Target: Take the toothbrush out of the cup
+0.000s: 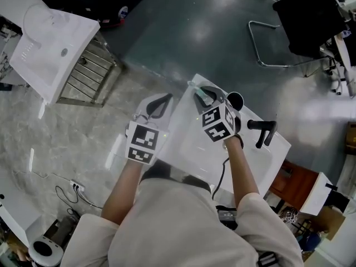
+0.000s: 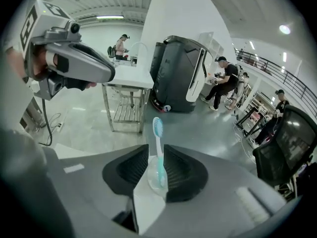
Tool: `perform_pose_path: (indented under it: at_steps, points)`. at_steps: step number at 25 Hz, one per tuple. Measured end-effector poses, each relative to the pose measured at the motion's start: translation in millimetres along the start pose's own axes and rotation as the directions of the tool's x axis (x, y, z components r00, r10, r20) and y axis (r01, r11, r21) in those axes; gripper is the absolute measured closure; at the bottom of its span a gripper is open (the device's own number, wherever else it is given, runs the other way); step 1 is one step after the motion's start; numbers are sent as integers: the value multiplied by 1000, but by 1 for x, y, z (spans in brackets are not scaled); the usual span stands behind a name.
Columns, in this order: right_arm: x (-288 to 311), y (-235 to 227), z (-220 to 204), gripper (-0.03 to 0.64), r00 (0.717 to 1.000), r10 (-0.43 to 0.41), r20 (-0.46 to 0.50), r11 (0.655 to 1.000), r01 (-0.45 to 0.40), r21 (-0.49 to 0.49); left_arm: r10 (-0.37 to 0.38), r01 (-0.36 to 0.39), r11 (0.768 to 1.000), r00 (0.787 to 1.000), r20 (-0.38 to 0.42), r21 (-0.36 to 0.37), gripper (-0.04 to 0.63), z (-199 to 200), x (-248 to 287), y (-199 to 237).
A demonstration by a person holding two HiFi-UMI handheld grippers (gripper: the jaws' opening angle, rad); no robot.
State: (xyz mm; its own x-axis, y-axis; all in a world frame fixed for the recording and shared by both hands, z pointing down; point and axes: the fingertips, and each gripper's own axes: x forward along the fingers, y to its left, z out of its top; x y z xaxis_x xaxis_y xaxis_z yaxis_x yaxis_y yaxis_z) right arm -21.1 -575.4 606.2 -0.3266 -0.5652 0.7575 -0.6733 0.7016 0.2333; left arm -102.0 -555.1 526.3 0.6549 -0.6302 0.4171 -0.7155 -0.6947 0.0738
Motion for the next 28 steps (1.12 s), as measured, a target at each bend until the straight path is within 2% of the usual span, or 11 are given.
perform_pose_path:
  at_steps: [12, 17, 20, 28]
  points:
    - [30, -1, -4, 520, 998, -13, -66, 998, 8, -70, -26, 26, 1000, 999, -33, -13, 595, -16, 13, 13]
    - [38, -2, -4, 539, 996, -35, -79, 994, 26, -109, -33, 32, 999, 999, -41, -15, 595, -21, 17, 16]
    - [40, -3, -4, 575, 995, -58, -79, 992, 49, -118, -31, 30, 999, 999, -45, -19, 595, -25, 17, 17]
    - [41, -4, -5, 581, 993, -79, -91, 985, 63, -162, -22, 21, 1000, 999, -40, -18, 595, -25, 12, 15]
